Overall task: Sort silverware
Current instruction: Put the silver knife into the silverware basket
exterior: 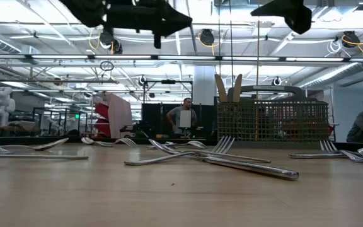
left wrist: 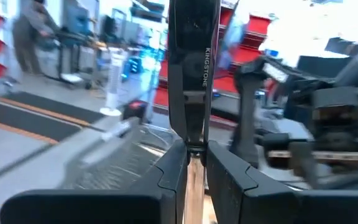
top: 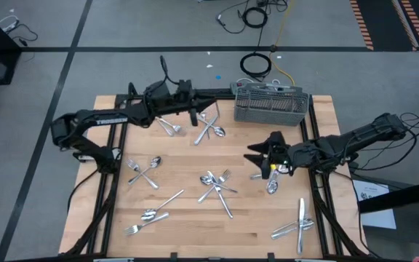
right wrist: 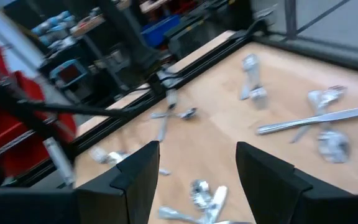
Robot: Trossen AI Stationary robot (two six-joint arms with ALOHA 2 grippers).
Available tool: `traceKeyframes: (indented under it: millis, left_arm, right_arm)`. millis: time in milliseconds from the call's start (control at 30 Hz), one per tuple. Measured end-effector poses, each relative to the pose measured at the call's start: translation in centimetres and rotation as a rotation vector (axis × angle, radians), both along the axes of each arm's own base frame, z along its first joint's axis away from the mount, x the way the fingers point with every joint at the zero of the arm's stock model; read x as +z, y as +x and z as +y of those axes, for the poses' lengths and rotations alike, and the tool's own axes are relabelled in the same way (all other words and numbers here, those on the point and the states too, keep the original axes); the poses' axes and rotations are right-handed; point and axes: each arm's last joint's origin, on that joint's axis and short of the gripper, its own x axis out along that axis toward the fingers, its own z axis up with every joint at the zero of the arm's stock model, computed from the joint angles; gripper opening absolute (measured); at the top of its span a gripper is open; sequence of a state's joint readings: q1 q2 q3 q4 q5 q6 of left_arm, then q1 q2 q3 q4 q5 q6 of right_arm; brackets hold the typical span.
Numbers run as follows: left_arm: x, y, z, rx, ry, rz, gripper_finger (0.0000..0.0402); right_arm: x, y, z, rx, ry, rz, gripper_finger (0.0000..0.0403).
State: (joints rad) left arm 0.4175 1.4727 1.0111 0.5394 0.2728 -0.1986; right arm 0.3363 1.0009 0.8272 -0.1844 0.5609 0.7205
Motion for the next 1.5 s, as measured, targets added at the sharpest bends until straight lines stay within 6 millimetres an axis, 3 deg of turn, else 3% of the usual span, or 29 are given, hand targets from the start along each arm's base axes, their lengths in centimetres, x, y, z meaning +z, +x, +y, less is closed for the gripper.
traceKeyframes:
  millis: [367,500,633,867,1500]
  left_arm:
    - [-0.3,7.6,3.5,0.173,0.142,0.023,0.0061]
    - [-0.2,9.6,5.1,0.202,0.172,0.011,0.0061]
    - [-1.6,11.0,6.6,0.218,0.185,0.041,0.0061]
    - [-5.1,12.0,7.9,0.218,0.182,0.132,0.0061]
    - [-7.4,12.4,8.4,0.22,-0.006,0.187,0.0061]
  right_arm:
    - [0.6,-3.0,-1.8,-0.088,-0.205,0.098,0.0203]
    - [0.7,-3.6,-2.5,-0.1,-0.256,0.132,0.0203]
    - [0.8,-3.8,-3.2,-0.138,-0.257,0.136,0.0203]
    - [0.9,-3.9,-4.6,-0.337,-0.251,0.124,0.0203]
    - [1.1,-3.7,-5.5,-0.4,-0.184,0.084,0.0203]
